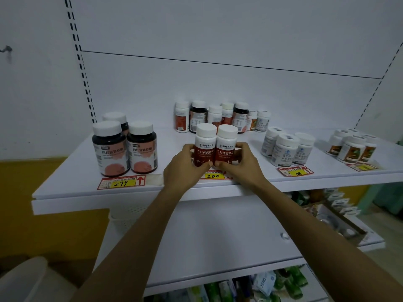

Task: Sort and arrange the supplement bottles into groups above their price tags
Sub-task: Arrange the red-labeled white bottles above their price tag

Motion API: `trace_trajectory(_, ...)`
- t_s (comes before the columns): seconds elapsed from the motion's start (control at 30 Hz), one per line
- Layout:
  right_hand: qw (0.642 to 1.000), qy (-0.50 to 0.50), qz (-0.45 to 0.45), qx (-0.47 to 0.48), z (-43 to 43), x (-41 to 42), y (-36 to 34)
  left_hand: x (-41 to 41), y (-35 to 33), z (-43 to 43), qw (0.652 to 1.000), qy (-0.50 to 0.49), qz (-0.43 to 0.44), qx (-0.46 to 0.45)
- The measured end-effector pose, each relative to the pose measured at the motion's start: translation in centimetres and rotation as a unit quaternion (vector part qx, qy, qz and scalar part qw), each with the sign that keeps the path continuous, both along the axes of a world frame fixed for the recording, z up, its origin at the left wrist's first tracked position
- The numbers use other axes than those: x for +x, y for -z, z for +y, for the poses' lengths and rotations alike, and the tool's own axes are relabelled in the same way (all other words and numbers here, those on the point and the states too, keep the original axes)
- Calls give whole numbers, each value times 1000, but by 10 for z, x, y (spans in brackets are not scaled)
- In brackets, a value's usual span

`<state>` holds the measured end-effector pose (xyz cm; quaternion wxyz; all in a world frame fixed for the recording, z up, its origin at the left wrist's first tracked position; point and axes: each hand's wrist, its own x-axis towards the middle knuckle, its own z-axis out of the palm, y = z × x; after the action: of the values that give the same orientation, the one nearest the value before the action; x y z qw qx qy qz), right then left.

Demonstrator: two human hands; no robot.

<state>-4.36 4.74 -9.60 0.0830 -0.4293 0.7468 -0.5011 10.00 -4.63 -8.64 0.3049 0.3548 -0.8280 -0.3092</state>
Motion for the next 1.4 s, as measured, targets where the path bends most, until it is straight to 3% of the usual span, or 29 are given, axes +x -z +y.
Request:
trace_trajectory(0.23,997,-22,-55,-44,11,3,-22,0,1,0,997,15,71,19)
trace_trajectory(0.4,996,3,-10,-90,-2,-12,-83,-7,-25,-1,987,14,159,-10)
trace_trajectory(0.5,997,18,65,-23,-27,-38,-118,-16,-65,-5,984,18,171,-37)
trace_trajectory(0.7,956,-1,256,143,-94,-80,-142,-35,-122,-23,996,57,65,-27)
trace_trajectory(0.83,925,-23,298,233,-130,-96,-136,-46,-126,-31,997,64,15,-39)
trace_trajectory(0.97,907,-41,321,270,-155,-111,-123,-53,-120,-36,996,54,28,-62)
trace_trajectory(1.23,950,-26,277,142,-160,-110,-122,-47,-114,-44,996,24,34,-74)
trace_trajectory(1.4,992,-76,88,-48,-135,-81,-161,-41,-118,-41,996,12,83,-43)
